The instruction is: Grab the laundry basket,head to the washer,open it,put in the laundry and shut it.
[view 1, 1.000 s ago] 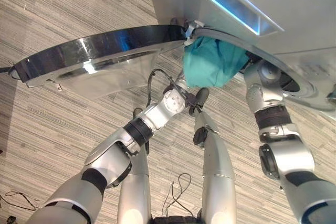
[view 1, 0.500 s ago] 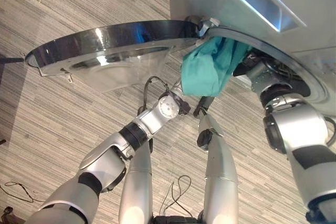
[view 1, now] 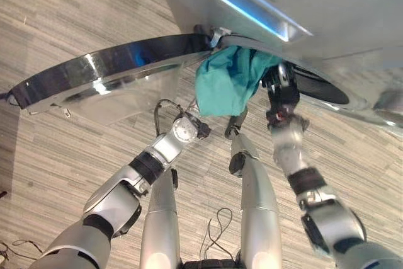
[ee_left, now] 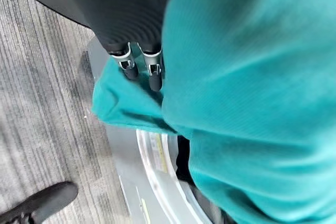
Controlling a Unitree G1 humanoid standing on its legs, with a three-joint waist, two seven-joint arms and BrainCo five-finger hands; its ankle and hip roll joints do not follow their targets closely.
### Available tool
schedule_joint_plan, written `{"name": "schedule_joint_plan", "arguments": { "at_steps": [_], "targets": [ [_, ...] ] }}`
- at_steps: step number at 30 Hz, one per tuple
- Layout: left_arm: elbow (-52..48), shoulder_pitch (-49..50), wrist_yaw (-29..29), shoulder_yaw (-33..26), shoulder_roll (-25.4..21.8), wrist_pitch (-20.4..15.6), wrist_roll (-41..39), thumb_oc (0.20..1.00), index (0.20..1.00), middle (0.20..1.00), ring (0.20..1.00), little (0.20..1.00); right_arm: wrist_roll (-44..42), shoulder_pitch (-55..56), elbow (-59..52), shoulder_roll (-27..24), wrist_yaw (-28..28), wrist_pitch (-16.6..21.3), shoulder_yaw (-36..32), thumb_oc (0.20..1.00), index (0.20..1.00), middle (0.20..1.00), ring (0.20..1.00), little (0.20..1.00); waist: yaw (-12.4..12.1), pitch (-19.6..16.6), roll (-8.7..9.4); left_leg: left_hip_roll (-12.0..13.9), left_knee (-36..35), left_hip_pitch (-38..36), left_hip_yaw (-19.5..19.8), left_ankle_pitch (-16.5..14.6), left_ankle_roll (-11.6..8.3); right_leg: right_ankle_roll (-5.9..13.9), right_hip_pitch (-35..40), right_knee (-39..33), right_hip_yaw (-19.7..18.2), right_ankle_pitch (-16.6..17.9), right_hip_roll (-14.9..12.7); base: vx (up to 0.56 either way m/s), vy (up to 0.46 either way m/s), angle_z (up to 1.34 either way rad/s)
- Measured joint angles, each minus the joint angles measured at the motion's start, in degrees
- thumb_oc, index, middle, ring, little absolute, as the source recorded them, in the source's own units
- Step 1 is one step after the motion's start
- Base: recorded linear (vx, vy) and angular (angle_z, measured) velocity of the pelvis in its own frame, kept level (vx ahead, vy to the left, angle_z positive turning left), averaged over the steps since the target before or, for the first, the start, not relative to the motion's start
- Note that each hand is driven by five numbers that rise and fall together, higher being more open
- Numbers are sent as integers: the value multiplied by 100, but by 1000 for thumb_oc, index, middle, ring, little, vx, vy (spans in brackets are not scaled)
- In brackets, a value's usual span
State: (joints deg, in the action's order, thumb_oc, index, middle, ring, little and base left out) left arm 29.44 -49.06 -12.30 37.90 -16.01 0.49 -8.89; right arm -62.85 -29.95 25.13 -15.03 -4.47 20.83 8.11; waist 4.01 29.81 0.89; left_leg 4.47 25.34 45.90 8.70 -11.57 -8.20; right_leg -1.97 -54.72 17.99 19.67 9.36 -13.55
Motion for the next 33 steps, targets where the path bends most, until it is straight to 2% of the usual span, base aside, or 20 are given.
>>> {"name": "schedule_joint_plan", "arguments": {
  "at_steps": [2, 8, 18, 21, 24, 26, 32, 33],
  "targets": [
    [-63, 148, 15, -62, 4, -38, -1, 1000, 1000, 1000, 1000, 1000, -116, 549, 84, -22, 208, 58, -1, 1000, 1000, 1000, 1000, 1000, 173, 0, 3, 9, -12, -36, -54, -23, 41, 33, 23, -68, -32, 25, 50, -16, 52, -9],
    [-317, 352, 21, -300, -151, -46, -2, 1000, 1000, 1000, 1000, 1000, -4, 1265, 159, -33, 563, -255, 51, 1000, 1000, 1000, 1000, 1000, 307, 2, 8, 45, -53, -206, -213, -40, 66, 49, 71, -98, -182, 25, 92, -2, 23, -10],
    [-368, 335, 22, -479, -155, -111, 24, 1000, 1000, 1000, 1000, 1000, 27, 1364, 1110, -6, 959, -603, 105, 1000, 1000, 1000, 1000, 1000, 319, 4, 13, 113, -204, -423, -283, -23, 36, 51, 187, -119, -207, 24, 161, -1, 7, -3],
    [-332, 237, 7, -426, 35, -111, -23, 1000, 1000, 1000, 1000, 1000, 181, 1380, 1681, 10, 897, -727, 113, 1000, 1000, 1000, 1000, 1000, 320, 4, 18, 90, -260, -468, -290, -15, 31, 53, 208, -119, -210, 22, 152, 0, 0, 0],
    [28, -416, -60, -195, 504, -112, -258, 1000, 1000, 1000, 1000, 1000, 447, 1496, 2009, -42, 796, -844, 471, 1000, 1000, 1000, 1000, 1000, 413, 4, 65, 85, -268, -498, -272, -18, 36, 84, 264, -135, -194, 1, 148, 0, 0, 0],
    [297, -1009, -185, -82, 846, -126, -629, 1000, 1000, 1000, 1000, 1000, 541, 1565, 2018, -5, 727, -908, 571, 1000, 1000, 1000, 1000, 1000, 544, 5, 90, 80, -299, -530, -287, -30, 57, 103, 274, -150, -203, -12, 154, -1, 3, -2],
    [572, -1929, -514, -182, 1236, -404, -1689, 1000, 1000, 1000, 1000, 1000, 544, 1586, 1652, -173, 705, -962, 722, 1000, 1000, 1000, 1000, 1000, 866, 8, 101, 104, -368, -522, -422, -27, 54, 133, 158, -123, -304, -33, 184, -9, -13, -8],
    [716, -2106, -545, -263, 1270, -476, -2119, 1000, 1000, 1000, 1000, 1000, 584, 1553, 1522, -265, 702, -932, 723, 1000, 1000, 1000, 1000, 1000, 935, 9, 108, 94, -373, -484, -510, -46, 81, 136, 63, -99, -352, -35, 145, -7, 31, -10]
  ]
}}
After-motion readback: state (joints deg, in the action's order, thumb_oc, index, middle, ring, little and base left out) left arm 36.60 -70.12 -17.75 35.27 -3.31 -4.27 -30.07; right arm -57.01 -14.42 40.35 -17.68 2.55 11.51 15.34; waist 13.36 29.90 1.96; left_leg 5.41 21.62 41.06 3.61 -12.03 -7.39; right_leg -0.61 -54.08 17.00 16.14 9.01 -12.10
